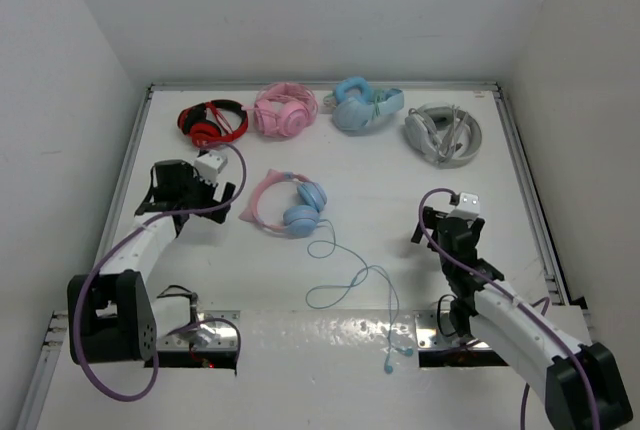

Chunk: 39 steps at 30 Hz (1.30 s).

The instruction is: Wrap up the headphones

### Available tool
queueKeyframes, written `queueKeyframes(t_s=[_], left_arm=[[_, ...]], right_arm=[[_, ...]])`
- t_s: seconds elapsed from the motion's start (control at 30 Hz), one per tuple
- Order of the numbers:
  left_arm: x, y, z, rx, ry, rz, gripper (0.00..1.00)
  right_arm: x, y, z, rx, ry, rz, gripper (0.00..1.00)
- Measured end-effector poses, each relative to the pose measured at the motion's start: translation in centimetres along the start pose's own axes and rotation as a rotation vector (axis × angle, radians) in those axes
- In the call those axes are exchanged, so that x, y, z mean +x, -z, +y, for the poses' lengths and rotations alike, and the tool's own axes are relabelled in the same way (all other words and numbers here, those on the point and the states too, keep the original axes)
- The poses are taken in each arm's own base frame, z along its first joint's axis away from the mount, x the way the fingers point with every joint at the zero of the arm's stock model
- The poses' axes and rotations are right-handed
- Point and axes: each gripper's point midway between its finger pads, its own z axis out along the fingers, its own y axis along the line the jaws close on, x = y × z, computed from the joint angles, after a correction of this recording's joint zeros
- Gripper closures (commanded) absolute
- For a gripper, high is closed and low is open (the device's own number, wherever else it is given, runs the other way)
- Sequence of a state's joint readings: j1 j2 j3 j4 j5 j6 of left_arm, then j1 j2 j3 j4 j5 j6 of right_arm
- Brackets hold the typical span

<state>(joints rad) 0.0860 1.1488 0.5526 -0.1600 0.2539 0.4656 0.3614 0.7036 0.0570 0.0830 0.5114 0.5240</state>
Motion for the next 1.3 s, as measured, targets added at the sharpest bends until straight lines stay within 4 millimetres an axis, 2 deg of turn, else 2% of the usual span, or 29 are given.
queueKeyframes(t_s=[0.03,0.07,0.1,0.17,0.2,0.27,0.3,0.33,0.37,0.43,0.57,0.63,0.77,0.83,0.9,0.93,0.97,1.0,1.03,1.17,1.3], left_arm=[[-0.1,0.1,-0.4,0.031,-0.012,0.008,0.05],[-0.7,0.3,-0.9,0.072,-0.028,0.007,0.14],[-1.6,0.5,-1.4,0.106,-0.042,0.005,0.31],[-5.0,0.7,-1.7,0.132,-0.091,-0.003,0.4],[-7.6,0.4,-2.2,0.136,-0.139,-0.017,0.41],[-12.4,-0.8,-5.8,0.204,-0.242,-0.054,0.36],[-13.8,-1.6,-7.4,0.238,-0.274,-0.06,0.32],[-14.3,-2.4,-9.2,0.28,-0.297,-0.045,0.3],[-14.2,-3.3,-10.3,0.306,-0.306,-0.018,0.27],[-12.2,-5.4,-11.2,0.332,-0.297,0.073,0.22],[-5.9,-7.9,-10.9,0.331,-0.234,0.299,0.23],[-4.5,-8.5,-10.4,0.299,-0.213,0.349,0.25],[-3.9,-9.1,-9.7,0.248,-0.198,0.367,0.29],[-3.6,-9.7,-9.4,0.228,-0.197,0.372,0.38],[-2.7,-10.7,-9.4,0.22,-0.19,0.395,0.55],[-3.0,-11.0,-9.6,0.231,-0.183,0.393,0.64],[-3.4,-11.4,-9.6,0.229,-0.181,0.383,0.85],[-3.6,-11.7,-9.8,0.235,-0.175,0.377,0.96],[-3.9,-12.0,-9.9,0.239,-0.168,0.369,1.0],[-4.3,-12.0,-10.2,0.293,-0.147,0.366,1.0],[-4.4,-10.3,-9.9,0.377,-0.068,0.395,1.0]], right_arm=[[-0.1,0.0,0.3,-0.016,0.001,0.003,0.01],[-0.3,0.1,0.7,-0.034,0.004,0.004,0.01],[-0.5,0.1,1.2,-0.061,0.01,0.007,0.01],[-1.1,0.3,2.7,-0.131,0.022,0.015,0.01],[-1.4,0.5,3.6,-0.174,0.032,0.021,0.02],[-2.0,0.8,5.6,-0.274,0.058,0.04,0.07],[-2.2,1.0,6.5,-0.32,0.069,0.048,0.08],[-2.3,1.2,7.3,-0.358,0.086,0.053,0.08],[-2.3,1.4,8.1,-0.394,0.105,0.057,0.08],[-1.6,2.0,9.4,-0.461,0.159,0.077,0.07],[0.5,3.2,11.4,-0.558,0.284,0.117,0.07],[1.2,3.5,11.8,-0.586,0.318,0.133,0.07],[1.7,3.5,12.1,-0.608,0.337,0.144,0.08],[1.7,3.5,12.3,-0.614,0.34,0.144,0.09],[2.1,3.4,12.3,-0.622,0.355,0.154,0.1],[2.4,3.5,12.4,-0.631,0.369,0.167,0.11],[2.7,3.5,12.5,-0.641,0.383,0.181,0.13],[3.1,3.5,12.7,-0.654,0.4,0.2,0.13],[3.3,3.6,13.0,-0.671,0.414,0.215,0.14],[4.0,4.2,14.6,-0.758,0.478,0.26,0.18],[3.6,5.0,16.1,-0.84,0.507,0.267,0.17]])
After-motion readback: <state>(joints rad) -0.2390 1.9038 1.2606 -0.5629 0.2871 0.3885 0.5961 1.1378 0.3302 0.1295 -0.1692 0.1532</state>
